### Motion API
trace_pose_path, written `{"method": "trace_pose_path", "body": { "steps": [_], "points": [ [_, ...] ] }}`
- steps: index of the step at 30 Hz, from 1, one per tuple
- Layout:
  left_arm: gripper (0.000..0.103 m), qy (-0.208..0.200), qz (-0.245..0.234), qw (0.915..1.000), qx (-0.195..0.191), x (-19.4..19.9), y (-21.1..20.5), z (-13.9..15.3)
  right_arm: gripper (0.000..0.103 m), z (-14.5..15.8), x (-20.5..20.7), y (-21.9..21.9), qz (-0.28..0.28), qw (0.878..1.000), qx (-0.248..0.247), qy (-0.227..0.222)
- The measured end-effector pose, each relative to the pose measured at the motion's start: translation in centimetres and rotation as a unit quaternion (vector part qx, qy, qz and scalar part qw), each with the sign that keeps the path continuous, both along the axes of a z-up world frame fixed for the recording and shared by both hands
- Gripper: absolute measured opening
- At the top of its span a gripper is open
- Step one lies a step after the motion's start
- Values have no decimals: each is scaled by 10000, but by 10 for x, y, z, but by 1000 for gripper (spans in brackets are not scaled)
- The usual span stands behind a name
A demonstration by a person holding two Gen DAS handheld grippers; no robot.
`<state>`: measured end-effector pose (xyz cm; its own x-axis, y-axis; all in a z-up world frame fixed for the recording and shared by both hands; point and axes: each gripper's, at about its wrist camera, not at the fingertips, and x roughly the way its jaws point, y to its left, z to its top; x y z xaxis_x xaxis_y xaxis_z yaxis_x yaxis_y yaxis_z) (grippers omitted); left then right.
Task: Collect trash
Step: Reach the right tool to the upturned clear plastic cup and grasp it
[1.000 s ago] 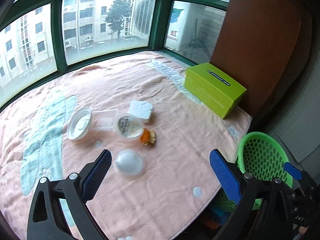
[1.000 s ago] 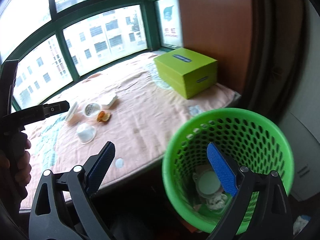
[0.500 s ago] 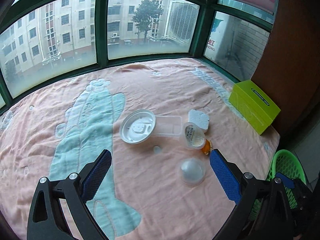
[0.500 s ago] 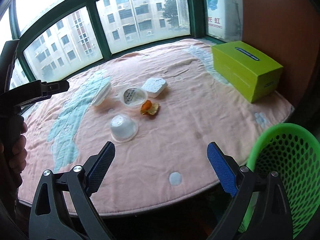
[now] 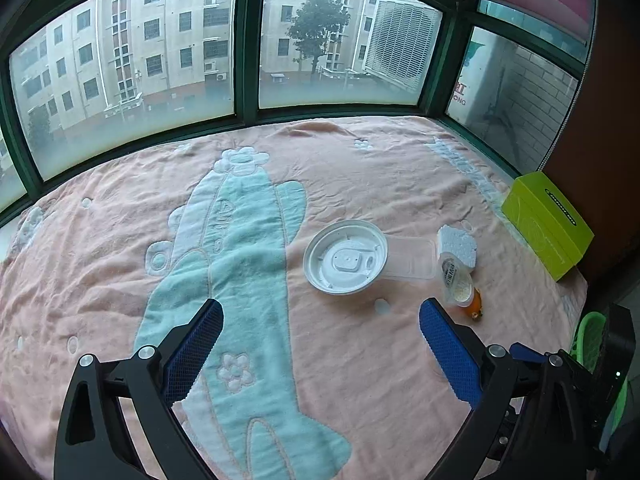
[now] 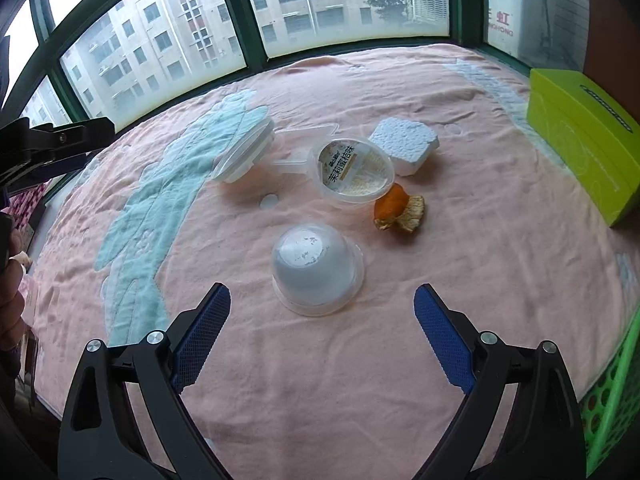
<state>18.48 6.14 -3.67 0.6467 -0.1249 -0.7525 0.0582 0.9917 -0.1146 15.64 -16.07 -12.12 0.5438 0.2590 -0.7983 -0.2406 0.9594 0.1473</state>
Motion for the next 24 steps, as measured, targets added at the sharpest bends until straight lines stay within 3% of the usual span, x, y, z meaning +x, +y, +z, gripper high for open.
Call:
{"method": "trace_pose_path", "body": {
  "steps": [12,24],
  "points": [
    [95,299,-97,9995,-39,23,16,-28,89,-26,36,15,-14,9994,-189,277],
    [95,560,-379,9977,-89,51,6,-58,65,-30,36,12,-91,9992,-208,340]
  ]
}}
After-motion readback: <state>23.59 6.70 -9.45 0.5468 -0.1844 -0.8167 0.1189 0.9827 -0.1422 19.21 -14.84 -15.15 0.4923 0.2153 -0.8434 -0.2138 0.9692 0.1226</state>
